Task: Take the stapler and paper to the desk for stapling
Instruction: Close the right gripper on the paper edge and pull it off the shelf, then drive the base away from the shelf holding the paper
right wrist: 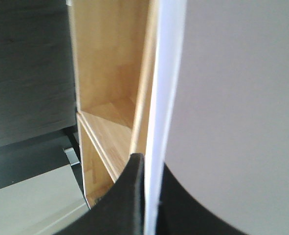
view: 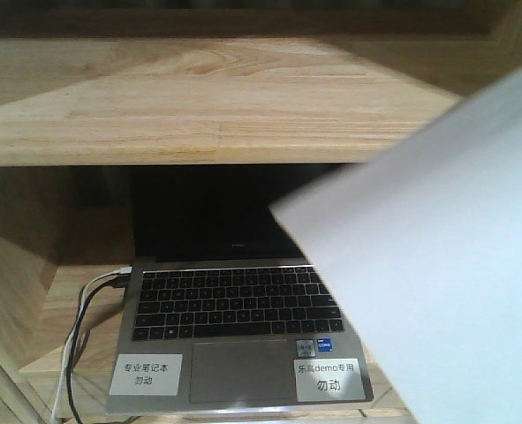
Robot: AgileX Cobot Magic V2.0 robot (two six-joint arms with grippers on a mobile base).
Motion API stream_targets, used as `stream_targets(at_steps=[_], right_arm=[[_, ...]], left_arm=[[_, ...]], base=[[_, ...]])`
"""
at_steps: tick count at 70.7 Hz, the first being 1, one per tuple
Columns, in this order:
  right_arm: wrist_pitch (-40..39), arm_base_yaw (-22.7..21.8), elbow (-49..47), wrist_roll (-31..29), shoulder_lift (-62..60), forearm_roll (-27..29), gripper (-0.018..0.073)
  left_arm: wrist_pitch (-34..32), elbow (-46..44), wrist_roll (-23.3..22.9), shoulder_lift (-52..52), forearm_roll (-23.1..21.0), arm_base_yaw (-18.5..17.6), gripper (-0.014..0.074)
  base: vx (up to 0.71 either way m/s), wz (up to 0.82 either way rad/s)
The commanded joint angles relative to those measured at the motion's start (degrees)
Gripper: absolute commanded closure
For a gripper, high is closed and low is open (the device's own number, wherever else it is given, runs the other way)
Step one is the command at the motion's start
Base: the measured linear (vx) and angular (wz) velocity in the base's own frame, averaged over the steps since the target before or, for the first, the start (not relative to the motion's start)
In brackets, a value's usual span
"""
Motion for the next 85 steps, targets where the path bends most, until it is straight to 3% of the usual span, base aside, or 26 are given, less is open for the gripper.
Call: stream_targets(at_steps=[1, 10, 19, 38, 85], right_arm=[[-0.58, -0.25, -1.9, -2.55, -1.81, 0.0, 0.0564], [1.14, -2.82, -1.9, -2.75, -4.92, 0.0, 0.0564], [3.98, -8.9, -1.9, -1.61, -9.01, 0.0, 0.0564], [12.99, -19.47, -1.9, 6.63, -15.7, -2.6, 0.0564], [13.26, -20.15, -1.9, 10.02, -16.09, -5.5, 0.0564]], left_arm=[[-6.33, -1.22, -0.08, 1.1, -1.44, -0.18, 0.0603], [-6.33, -1.22, -0.08, 1.1, -1.44, -0.18, 0.0603], [-6.33, -1.22, -0.08, 1.1, -1.44, -0.18, 0.0603], [-6.33, -1.22, -0.08, 1.1, -1.44, -0.18, 0.0603], [-6.33, -1.22, -0.08, 1.1, -1.44, -0.18, 0.0603]], base=[[0.0, 0.0], [0.0, 0.0], [0.0, 0.0], [0.0, 0.0], [0.0, 0.0]])
